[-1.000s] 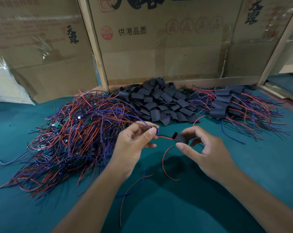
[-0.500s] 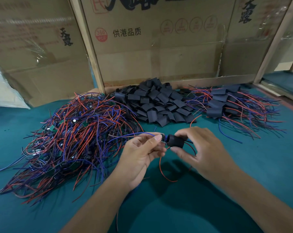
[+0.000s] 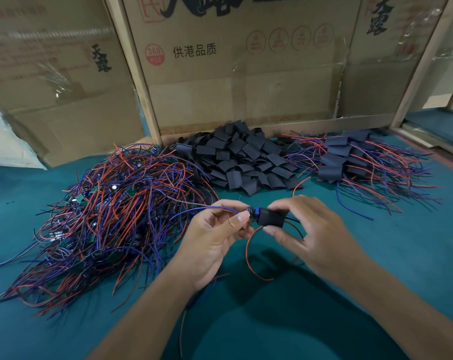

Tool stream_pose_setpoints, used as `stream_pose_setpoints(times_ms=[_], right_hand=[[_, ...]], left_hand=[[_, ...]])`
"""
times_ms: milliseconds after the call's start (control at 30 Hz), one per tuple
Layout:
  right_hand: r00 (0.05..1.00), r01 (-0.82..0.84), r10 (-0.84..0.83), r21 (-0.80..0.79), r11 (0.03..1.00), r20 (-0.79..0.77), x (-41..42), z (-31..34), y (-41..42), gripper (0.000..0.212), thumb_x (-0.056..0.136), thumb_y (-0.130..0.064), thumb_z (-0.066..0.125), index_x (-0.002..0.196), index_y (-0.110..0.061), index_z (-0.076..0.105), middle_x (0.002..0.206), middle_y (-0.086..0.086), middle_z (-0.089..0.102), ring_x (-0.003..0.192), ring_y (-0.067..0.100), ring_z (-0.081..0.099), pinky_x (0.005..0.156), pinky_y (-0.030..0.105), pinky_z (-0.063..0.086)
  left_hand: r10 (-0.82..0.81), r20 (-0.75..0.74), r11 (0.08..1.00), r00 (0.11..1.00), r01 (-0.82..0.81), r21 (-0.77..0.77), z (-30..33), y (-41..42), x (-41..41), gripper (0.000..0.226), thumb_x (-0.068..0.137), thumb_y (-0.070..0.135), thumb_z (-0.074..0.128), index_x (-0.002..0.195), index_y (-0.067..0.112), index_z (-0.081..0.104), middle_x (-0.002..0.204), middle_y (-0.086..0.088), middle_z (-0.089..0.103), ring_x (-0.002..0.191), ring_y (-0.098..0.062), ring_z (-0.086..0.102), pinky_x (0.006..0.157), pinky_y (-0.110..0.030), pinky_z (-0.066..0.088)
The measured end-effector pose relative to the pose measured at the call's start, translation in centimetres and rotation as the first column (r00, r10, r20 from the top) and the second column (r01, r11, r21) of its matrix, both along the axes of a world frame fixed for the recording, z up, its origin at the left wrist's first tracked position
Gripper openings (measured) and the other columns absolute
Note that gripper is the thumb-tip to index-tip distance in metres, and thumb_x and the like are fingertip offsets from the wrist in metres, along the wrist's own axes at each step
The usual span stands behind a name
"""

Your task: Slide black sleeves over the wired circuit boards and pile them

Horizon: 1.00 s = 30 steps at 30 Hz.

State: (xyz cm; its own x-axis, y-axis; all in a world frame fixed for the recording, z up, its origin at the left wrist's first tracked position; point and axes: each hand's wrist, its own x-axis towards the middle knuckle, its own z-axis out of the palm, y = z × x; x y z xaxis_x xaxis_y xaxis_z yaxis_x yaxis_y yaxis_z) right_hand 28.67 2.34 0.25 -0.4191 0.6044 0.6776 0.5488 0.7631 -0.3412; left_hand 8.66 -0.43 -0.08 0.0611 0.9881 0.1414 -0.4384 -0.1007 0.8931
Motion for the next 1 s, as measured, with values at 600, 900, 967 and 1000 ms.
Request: stream_pose_setpoints(times_ms=[600,900,967,1000], right_hand=[[0.998,-0.052,0.053,-0.031,0.998,0.016,-0.3,0.0,0.0,0.038,0.093,-0.042,0.055,0.110,-0.010,0.067,0.101,-0.005,0.065,0.091,0.014,0.058,0.079,0.025,0.046],[0.997,-0.077,0.077,-0.063,0.995,0.004,-1.1,-0.2,0.1,0.037,0.092,-0.045,0.057,0.110,-0.014,0.066,0.101,-0.009,0.065,0.091,0.011,0.060,0.077,0.028,0.049],[0.997,-0.077,0.078,-0.063,0.995,0.013,-1.0,-0.1,0.1,0.037,0.091,-0.047,0.057,0.109,-0.015,0.066,0.100,-0.010,0.064,0.091,0.009,0.060,0.076,0.028,0.049],[0.997,-0.073,0.075,-0.055,0.996,0.028,-0.9,-0.1,0.0,0.038,0.090,-0.047,0.058,0.109,-0.016,0.066,0.099,-0.010,0.064,0.091,0.009,0.060,0.075,0.029,0.049]], left_hand=[[0.015,-0.063,1.000,0.998,-0.015,-0.004,-0.3,0.1,0.1,0.005,0.080,0.008,0.072,0.077,0.011,0.073,0.073,-0.007,0.065,0.064,-0.019,0.062,0.067,-0.025,0.053],[0.029,-0.036,0.997,0.999,-0.031,-0.069,-1.0,0.0,0.3,0.005,0.076,0.009,0.072,0.078,0.009,0.077,0.072,-0.010,0.066,0.061,-0.017,0.058,0.062,-0.023,0.050],[0.033,-0.036,0.997,0.999,-0.035,-0.074,-1.0,0.0,0.2,0.005,0.076,0.008,0.071,0.078,0.007,0.076,0.072,-0.011,0.066,0.061,-0.016,0.059,0.061,-0.023,0.050],[0.034,-0.035,0.996,0.999,-0.036,-0.077,-1.0,0.0,0.2,0.005,0.076,0.007,0.071,0.078,0.006,0.076,0.073,-0.011,0.066,0.062,-0.016,0.059,0.061,-0.023,0.050]])
